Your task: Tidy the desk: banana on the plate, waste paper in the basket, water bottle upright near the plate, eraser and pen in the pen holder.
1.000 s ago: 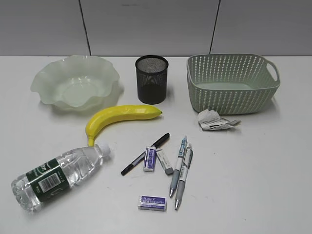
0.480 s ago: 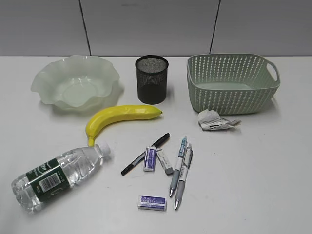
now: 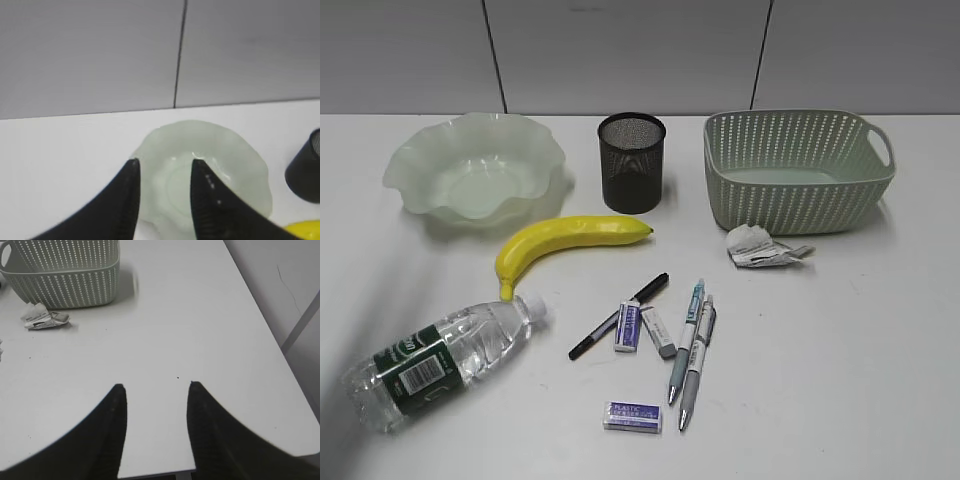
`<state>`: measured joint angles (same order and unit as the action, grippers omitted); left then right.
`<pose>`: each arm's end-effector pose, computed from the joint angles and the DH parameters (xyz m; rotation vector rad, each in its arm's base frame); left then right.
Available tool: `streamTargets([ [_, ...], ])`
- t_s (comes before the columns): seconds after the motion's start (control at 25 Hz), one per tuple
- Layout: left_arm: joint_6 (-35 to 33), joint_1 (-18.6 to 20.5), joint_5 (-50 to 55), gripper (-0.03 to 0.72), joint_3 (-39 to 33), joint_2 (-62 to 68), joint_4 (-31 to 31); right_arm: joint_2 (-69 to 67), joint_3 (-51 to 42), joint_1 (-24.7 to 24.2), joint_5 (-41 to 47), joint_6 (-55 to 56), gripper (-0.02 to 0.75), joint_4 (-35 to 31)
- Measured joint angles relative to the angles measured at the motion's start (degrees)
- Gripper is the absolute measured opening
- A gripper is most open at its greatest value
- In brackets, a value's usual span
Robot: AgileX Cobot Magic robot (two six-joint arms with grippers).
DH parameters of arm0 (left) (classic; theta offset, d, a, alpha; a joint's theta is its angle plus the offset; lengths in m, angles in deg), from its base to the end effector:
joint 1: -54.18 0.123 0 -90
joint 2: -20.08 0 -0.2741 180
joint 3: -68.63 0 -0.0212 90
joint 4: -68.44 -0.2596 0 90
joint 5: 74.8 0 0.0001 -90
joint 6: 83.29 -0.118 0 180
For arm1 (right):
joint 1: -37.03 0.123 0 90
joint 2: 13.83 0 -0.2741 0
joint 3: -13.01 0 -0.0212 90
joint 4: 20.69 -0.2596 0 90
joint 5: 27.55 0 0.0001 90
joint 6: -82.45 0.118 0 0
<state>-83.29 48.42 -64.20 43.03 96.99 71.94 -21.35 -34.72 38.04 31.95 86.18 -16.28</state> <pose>0.3028 -0.0319 0.3081 0.0473 1.9750 -0.1158 0.0366 -0.0072 0.2750 0.0509 2.0000 -0.0384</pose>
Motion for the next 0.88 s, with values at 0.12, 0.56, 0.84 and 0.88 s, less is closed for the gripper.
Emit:
streamTargets([
  [0.12,-2.1,-5.0,5.2,0.262,8.3,10.2,-3.5,0.0,0.0,0.0,0.0,0.0,0.33,0.0],
  [0.56,-23.8,-20.5,29.9,0.552,36.4,38.9,-2.5,0.0,0.0,0.0,0.0,0.0,0.33,0.0],
  [0.84,-32.9,-24.9,41.2,0.564,47.0,52.6,-2.3,0.0,0.0,0.0,0.0,0.0,0.33,0.0],
  [0.88,-33.2,-25.0,42.1,0.564,47.9,54.0,-2.3,0.0,0.0,0.0,0.0,0.0,0.33,0.0],
])
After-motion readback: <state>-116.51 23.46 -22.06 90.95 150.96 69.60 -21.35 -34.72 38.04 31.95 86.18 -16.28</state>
